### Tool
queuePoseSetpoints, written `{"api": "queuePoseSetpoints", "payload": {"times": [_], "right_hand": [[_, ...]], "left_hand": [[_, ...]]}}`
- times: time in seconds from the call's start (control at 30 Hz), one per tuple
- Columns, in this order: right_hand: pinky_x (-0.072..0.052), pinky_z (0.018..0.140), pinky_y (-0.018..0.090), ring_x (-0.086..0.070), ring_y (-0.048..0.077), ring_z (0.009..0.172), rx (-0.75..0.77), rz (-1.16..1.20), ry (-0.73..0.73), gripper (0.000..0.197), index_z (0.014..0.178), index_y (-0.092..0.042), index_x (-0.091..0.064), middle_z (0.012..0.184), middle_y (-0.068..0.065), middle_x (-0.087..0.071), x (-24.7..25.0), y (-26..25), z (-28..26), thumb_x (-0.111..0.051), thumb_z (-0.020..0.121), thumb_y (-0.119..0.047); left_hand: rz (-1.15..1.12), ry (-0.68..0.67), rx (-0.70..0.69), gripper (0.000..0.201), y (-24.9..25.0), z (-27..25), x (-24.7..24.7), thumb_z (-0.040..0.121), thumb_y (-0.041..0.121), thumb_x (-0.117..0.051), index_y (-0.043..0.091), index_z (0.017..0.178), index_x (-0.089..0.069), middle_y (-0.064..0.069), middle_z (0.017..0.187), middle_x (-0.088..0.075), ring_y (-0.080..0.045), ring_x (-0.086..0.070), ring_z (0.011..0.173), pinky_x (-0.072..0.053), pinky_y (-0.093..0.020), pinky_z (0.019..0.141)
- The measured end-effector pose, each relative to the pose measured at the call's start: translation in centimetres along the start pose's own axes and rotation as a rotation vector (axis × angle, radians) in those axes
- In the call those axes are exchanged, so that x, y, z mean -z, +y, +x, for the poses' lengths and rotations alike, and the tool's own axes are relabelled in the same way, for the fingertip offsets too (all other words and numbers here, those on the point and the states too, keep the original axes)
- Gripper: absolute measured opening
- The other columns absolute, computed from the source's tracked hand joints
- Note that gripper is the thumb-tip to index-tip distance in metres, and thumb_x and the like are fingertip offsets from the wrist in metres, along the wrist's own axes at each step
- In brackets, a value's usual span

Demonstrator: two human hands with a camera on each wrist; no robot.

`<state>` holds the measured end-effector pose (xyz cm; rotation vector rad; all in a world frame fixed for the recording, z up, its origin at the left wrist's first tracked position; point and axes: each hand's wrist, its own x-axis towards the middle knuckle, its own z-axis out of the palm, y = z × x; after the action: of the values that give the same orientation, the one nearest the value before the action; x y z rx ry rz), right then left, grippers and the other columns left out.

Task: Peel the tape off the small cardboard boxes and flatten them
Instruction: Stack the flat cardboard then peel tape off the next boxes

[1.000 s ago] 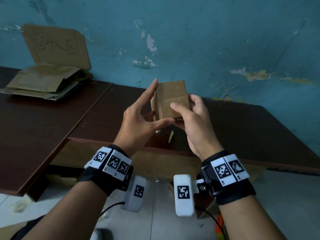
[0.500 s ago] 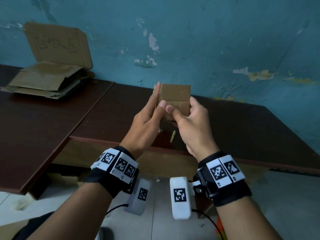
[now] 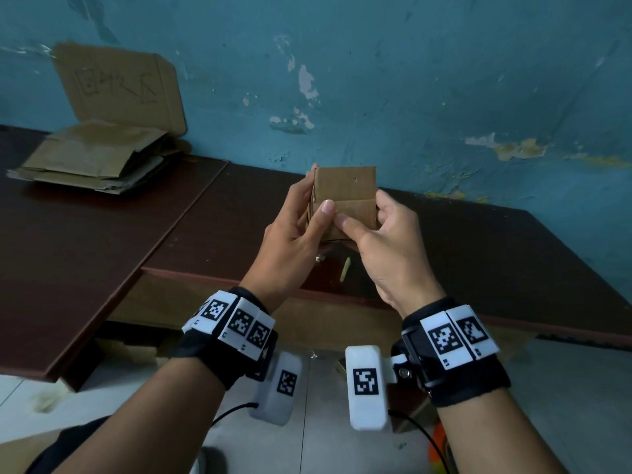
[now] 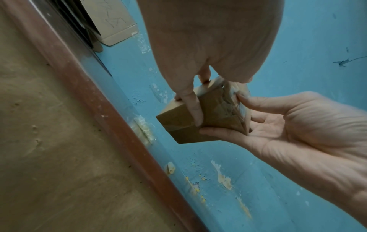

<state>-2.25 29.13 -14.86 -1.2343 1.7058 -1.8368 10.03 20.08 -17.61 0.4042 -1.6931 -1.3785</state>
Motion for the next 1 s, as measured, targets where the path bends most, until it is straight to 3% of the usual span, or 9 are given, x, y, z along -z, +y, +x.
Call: {"api": "queuePoseSetpoints", "payload": {"times": [0.17,0.33,0.57,0.8,1.0], "right_hand": [[-0.063,0.104,0.051,-0.080,0.017,0.111,-0.006,-0.041,-0.045,0.035,0.119,-0.028,-0.075,0.114,-0.001,-0.084,0.26,0.03,0.03,-0.073,0.092,-0.006],[-0.061,0.104,0.060,-0.078,0.027,0.113,-0.048,-0.020,-0.081,0.036,0.114,-0.028,-0.079,0.110,0.003,-0.084,0.55,-0.36,-0.53,-0.063,0.086,-0.011],[-0.061,0.106,0.056,-0.079,0.019,0.113,-0.060,-0.009,-0.032,0.028,0.117,-0.029,-0.078,0.113,-0.002,-0.084,0.10,-0.16,-0.38,-0.060,0.095,-0.029],[-0.062,0.103,0.062,-0.079,0.028,0.112,-0.030,0.003,-0.005,0.022,0.114,-0.028,-0.080,0.109,0.004,-0.084,0.07,-0.09,-0.28,-0.066,0.098,-0.036],[-0.064,0.099,0.058,-0.081,0.022,0.106,0.008,-0.044,0.019,0.020,0.117,-0.023,-0.080,0.106,0.001,-0.085,-0.09,0.03,-0.41,-0.074,0.100,-0.033]], "left_hand": [[-0.067,-0.021,-0.005,0.053,-0.21,0.03,0.15,0.111,0.024,-0.060,0.027,0.161,-0.041,0.000,0.148,-0.064,-0.022,-0.067,0.135,-0.064,-0.055,0.097],[-0.113,-0.058,-0.030,0.055,0.03,0.09,0.52,0.111,0.009,-0.057,0.017,0.162,-0.038,-0.004,0.151,-0.062,-0.021,-0.066,0.136,-0.063,-0.031,0.093],[-0.141,-0.080,-0.064,0.058,-0.47,0.18,0.41,0.109,0.002,-0.059,0.017,0.161,-0.039,-0.007,0.150,-0.063,-0.025,-0.067,0.134,-0.062,-0.031,0.093],[-0.102,-0.084,-0.091,0.056,-0.67,0.19,0.36,0.108,0.003,-0.061,0.029,0.154,-0.042,-0.001,0.146,-0.066,-0.024,-0.066,0.135,-0.058,-0.046,0.110],[-0.093,-0.096,-0.072,0.065,-0.56,-0.10,0.34,0.107,0.006,-0.063,0.015,0.164,-0.035,-0.007,0.151,-0.063,-0.026,-0.063,0.139,-0.056,-0.051,0.112]]}}
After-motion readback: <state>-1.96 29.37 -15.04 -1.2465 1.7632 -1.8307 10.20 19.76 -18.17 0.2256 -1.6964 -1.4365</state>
